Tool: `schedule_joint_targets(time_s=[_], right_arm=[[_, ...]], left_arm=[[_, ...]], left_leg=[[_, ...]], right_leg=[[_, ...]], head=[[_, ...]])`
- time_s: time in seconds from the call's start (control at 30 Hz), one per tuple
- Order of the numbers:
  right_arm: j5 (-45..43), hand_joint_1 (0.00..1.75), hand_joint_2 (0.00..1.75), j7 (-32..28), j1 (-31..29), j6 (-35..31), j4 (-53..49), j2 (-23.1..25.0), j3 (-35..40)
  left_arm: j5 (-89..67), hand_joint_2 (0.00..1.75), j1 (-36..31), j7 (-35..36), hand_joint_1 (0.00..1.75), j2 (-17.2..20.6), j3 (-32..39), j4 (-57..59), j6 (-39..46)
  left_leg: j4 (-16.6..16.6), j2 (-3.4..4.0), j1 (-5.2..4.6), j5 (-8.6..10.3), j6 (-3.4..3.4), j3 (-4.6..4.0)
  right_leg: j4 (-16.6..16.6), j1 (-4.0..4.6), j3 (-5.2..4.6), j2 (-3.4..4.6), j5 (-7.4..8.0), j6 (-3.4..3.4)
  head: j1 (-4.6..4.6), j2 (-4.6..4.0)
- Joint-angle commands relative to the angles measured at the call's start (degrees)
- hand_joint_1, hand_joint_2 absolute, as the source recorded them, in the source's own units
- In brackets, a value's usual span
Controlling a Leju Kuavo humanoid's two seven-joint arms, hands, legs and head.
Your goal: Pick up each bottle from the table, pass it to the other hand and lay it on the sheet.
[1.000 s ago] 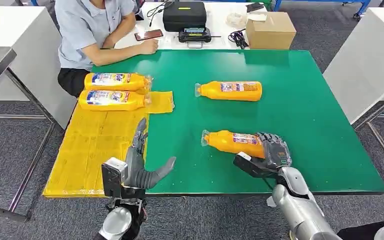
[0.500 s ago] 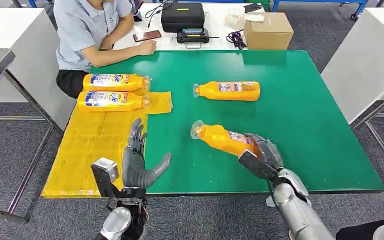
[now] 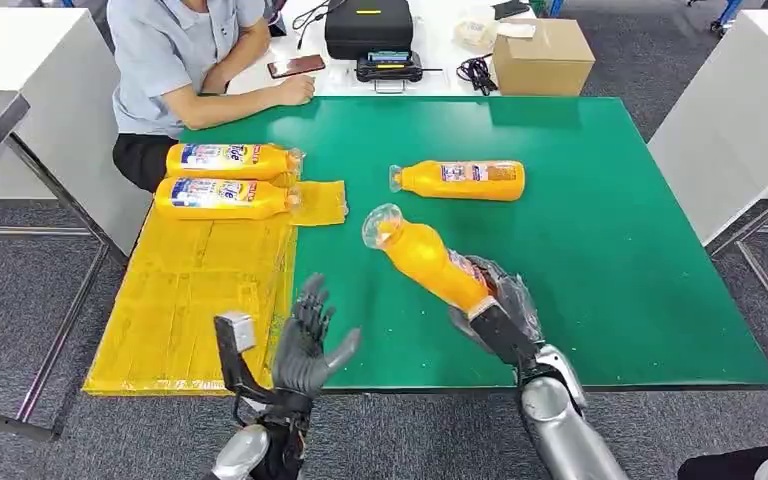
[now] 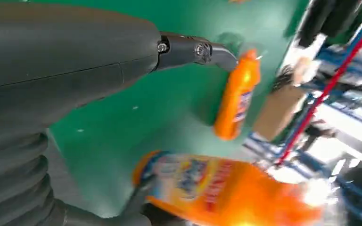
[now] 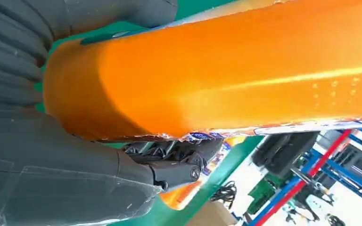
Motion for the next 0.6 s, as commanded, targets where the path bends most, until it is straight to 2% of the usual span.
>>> schedule_joint_targets(time_s=[0.03, 0.1, 0.2, 0.33, 0.4, 0.6], right_arm=[[-0.6, 1.61, 1.75, -0.5, -2.0, -2.1, 5.2, 2.9, 3.6], [-0.8, 1.64, 1.75, -0.5, -2.1, -2.0, 5.2, 3.1, 3.8], [-1.1, 1.61, 1.75, -0.5, -2.9, -1.6, 6.0, 3.7, 4.6], [-0.8, 1.54, 1.75, 0.6, -5.1, -1.5, 10.1, 4.6, 7.1], [1.4, 1.55, 1.75, 1.7, -5.8, -4.3, 11.8, 5.0, 8.4], [2.9, 1.68, 1.75, 1.4, -6.4, -6.2, 15.8, 6.3, 10.9]], left_arm=[[-6.2, 1.75, -7.2, -2.3, 0.0, 0.6, -5.6, 12.2, 5.7], [-4.0, 1.75, -7.3, -0.2, 0.0, 0.3, -5.2, 12.7, 3.7], [-2.2, 1.75, -7.4, 0.8, 0.0, 0.6, -4.9, 12.7, 1.8], [-4.3, 1.75, -8.8, -2.4, 0.0, 0.1, -5.7, 13.7, 3.8], [-5.2, 1.75, -9.8, -3.0, 0.0, -0.4, -5.1, 14.9, 5.3], [-0.5, 1.75, -10.5, -1.0, 0.0, -1.7, 0.0, 15.4, 2.6]], left_leg=[[0.0, 0.06, 0.08, -0.06, -0.12, 0.21], [-0.1, 0.08, 0.05, -0.03, -0.09, 0.15], [0.0, 0.08, 0.09, -0.06, -0.13, 0.21], [0.0, 0.18, 0.09, -0.1, -0.14, 0.19], [0.0, 0.21, 0.08, -0.11, -0.14, 0.17], [0.0, 0.12, 0.1, -0.05, -0.13, 0.13]], right_leg=[[-0.1, 0.09, 0.23, 0.01, -0.03, -0.16], [-0.1, 0.05, 0.15, 0.04, -0.01, -0.11], [-0.1, 0.1, 0.22, 0.03, -0.03, -0.16], [0.0, 0.1, 0.18, 0.12, -0.03, -0.18], [0.0, 0.1, 0.15, 0.15, -0.04, -0.19], [-0.1, 0.11, 0.14, 0.04, -0.01, -0.16]], head=[[0.0, 0.0], [0.0, 0.0], [0.0, 0.0], [0.0, 0.0], [0.0, 0.0], [0.0, 0.0]])
